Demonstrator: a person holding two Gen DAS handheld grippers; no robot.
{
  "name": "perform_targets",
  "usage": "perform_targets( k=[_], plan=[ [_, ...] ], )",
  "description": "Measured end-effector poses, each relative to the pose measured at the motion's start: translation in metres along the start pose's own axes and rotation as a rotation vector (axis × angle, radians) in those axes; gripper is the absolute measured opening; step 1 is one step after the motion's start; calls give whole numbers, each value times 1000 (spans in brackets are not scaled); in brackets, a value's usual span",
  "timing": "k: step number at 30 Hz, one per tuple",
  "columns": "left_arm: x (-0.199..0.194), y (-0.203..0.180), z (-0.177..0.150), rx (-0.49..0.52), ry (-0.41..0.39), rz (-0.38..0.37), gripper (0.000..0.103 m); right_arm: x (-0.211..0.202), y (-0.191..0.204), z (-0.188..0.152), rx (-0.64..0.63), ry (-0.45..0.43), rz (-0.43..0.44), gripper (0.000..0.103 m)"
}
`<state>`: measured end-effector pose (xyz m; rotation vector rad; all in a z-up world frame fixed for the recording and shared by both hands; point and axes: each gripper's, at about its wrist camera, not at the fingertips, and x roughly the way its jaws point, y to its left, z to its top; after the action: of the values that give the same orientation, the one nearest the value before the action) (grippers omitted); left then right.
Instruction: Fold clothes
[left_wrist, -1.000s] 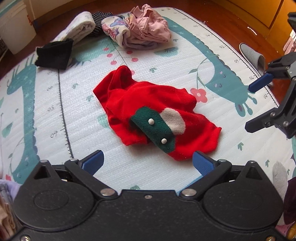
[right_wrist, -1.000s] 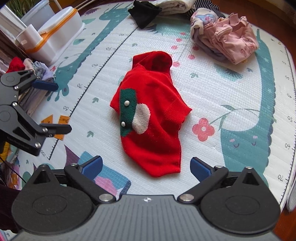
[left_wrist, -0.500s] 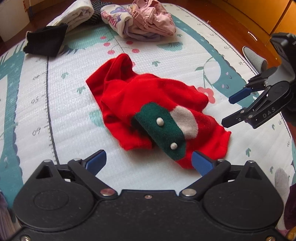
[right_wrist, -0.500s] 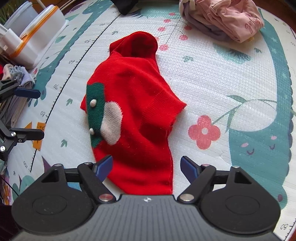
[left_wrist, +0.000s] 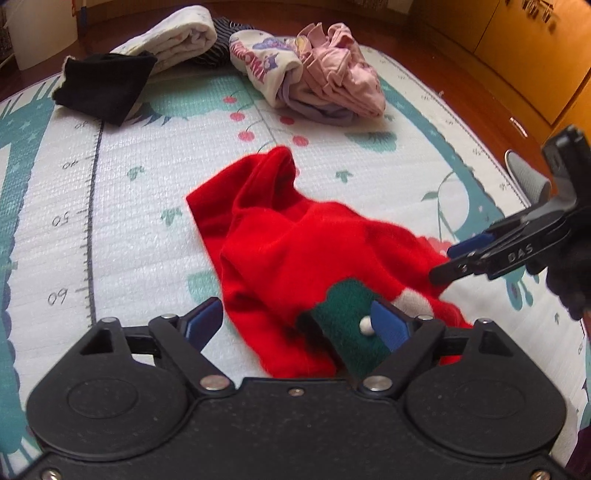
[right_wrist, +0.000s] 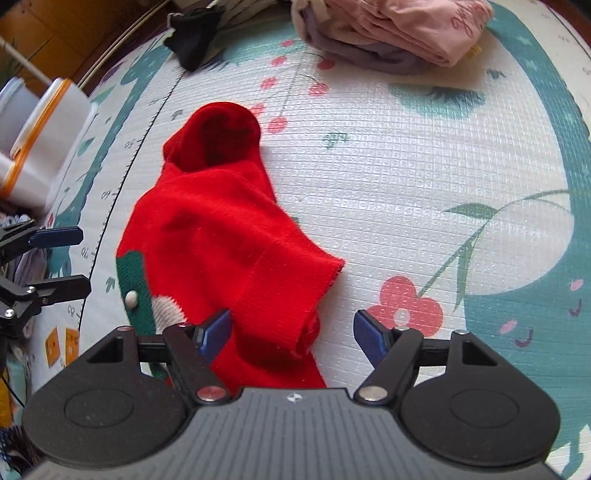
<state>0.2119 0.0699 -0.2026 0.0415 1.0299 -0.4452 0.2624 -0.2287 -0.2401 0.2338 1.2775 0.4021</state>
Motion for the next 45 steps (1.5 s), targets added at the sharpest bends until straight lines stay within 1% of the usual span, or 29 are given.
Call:
perform_targets(
  k=[1,2,3,4,5,6,7,8,9,11,12,16,18,20,22,24,27,30,32,33,36,38,40,41,42,43,44,45],
  plan=[
    [1,-1,2,4,-7,-4,88,3,-3,0,10,0,7,73],
    [3,-1,5,6,-13,-11,88,5,-4,0,18,1,17,70],
    [5,-2,7,7,-17,-18,88,6,-4,0,24,3,34,62],
    [6,-3,9,3,-17,-26,88,7,-4,-1,29,5,50,56],
    [8,-4,11,0,-17,-32,88,8,-4,-2,35,6,67,44],
    [9,-5,12,0,-16,-37,88,9,-4,-2,40,8,84,38],
    [10,-6,14,0,-16,-42,88,10,-3,-3,41,8,96,36],
    [10,-8,16,2,-17,-47,88,8,-1,-4,32,2,103,29],
    [10,-9,17,3,-17,-54,88,5,1,-4,22,-12,110,24],
    [7,-10,19,0,-13,-75,88,-4,10,-7,-28,-61,102,19],
    [6,-10,20,0,-11,-87,88,-10,16,-10,-66,-87,97,15],
    [-6,-5,20,5,-10,-134,88,-35,51,-23,-275,-187,88,14],
    [-13,2,18,-14,-13,-151,88,-47,69,-29,-378,-234,88,14],
    [-20,12,18,-44,-9,-164,88,-56,90,-38,-483,-254,121,14],
    [-26,22,17,-77,-9,-163,88,-59,115,-47,-594,-249,163,14],
    [-33,34,18,-135,-13,-175,88,-57,140,-57,-703,-237,204,14],
    [-38,43,19,-203,-17,-188,88,-48,169,-69,-800,-202,259,14],
    [-38,42,17,-194,-9,-174,88,-42,193,-86,-883,-166,303,12],
    [-31,39,13,-189,19,-164,88,-39,206,-98,-929,-135,331,9],
    [-27,38,11,-184,34,-158,88,-38,211,-104,-949,-115,347,8],
    [-17,33,2,-152,61,-138,88,-33,222,-119,-994,-40,397,8],
    [-12,31,-3,-129,75,-118,88,-34,220,-123,-995,-18,401,8],
    [-9,33,-7,-112,87,-95,88,-35,207,-115,-931,-13,393,10],
    [-8,34,-8,-104,93,-84,88,-35,195,-107,-879,-15,379,11],
    [-6,34,-10,-101,101,-78,88,-35,183,-98,-825,-22,355,20],
    [-4,34,-12,-102,112,-75,88,-35,169,-88,-769,-38,315,25],
    [-1,35,-15,-103,124,-72,88,-34,155,-77,-707,-58,269,34],
    [1,34,-18,-103,136,-70,88,-32,140,-63,-637,-87,208,37]
  ],
)
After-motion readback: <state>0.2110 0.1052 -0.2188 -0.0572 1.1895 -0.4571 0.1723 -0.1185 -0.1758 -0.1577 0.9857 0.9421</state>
